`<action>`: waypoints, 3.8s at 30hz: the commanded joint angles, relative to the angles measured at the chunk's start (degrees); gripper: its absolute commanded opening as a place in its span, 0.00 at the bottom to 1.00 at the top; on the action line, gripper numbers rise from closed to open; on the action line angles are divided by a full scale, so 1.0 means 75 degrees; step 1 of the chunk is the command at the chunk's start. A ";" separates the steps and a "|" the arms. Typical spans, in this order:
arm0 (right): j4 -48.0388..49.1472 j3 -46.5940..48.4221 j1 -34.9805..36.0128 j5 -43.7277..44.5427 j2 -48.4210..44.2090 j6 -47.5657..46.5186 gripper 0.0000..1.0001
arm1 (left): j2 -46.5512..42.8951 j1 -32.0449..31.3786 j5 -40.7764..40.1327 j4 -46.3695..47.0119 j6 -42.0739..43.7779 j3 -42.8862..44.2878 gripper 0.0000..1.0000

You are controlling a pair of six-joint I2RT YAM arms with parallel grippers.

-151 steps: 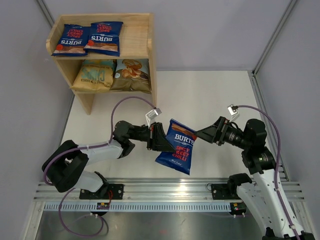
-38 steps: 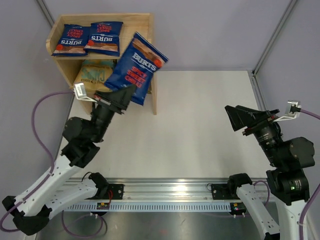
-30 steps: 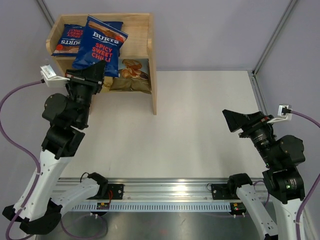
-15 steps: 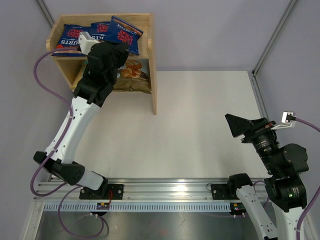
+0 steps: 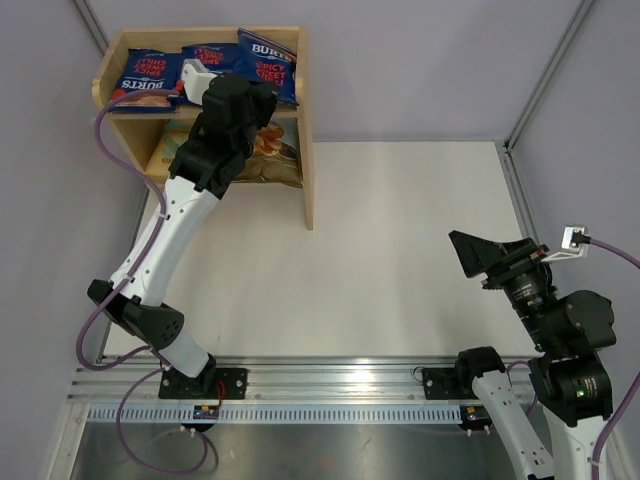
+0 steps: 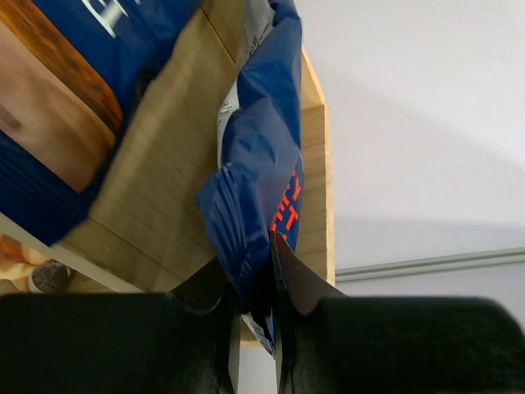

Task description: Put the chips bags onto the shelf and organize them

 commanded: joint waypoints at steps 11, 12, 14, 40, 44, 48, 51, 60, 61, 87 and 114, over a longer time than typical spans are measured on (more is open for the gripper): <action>-0.0187 0.0086 0.0038 -0.0111 -0.0166 -0.0005 0.88 | 0.0437 -0.0276 -0.0355 -0.1029 0.0349 0.1352 0.41; -0.0187 0.0098 0.0027 -0.0111 -0.0177 -0.0005 0.89 | 0.0519 -0.0276 -0.0402 -0.1472 0.0442 0.1598 0.48; -0.0222 0.0110 0.0015 -0.0111 -0.0177 -0.0005 0.88 | 0.0683 -0.0276 -0.0449 -0.1780 0.0724 0.2115 0.57; -0.0351 0.0168 0.0038 -0.0369 -0.0107 -0.0040 0.89 | 0.0520 0.0661 0.0324 -0.2731 0.1838 0.2468 0.17; -0.0409 0.0157 0.0026 -0.0346 -0.0107 -0.0099 0.89 | 0.0789 0.0755 0.0593 -0.2660 0.1756 0.2759 0.11; -0.0421 0.0122 0.0026 -0.0322 -0.0142 -0.0111 0.89 | 0.1222 0.0930 0.1038 -0.2754 0.1698 0.3275 0.11; -0.0456 0.0133 0.0027 -0.0322 -0.0166 -0.0134 0.89 | 0.1446 0.1083 0.1273 -0.2801 0.1639 0.3359 0.10; -0.0655 0.0227 0.0026 -0.0392 0.0068 -0.0333 0.89 | 0.0708 0.1095 0.1087 -0.2637 0.1989 0.2749 0.44; -0.0702 0.0239 0.0026 -0.0416 0.0150 -0.0368 0.89 | 0.0650 0.1095 0.1040 -0.2660 0.2083 0.2842 0.49; -0.2459 0.0941 0.0026 0.1272 0.1346 -0.4164 1.00 | -0.5101 0.1540 0.1930 -0.2098 0.6700 -0.2566 0.99; -0.3269 0.1340 0.0015 0.1682 0.1580 -0.4435 1.00 | -1.0893 0.1540 0.2445 -0.3492 0.7685 -0.7223 0.99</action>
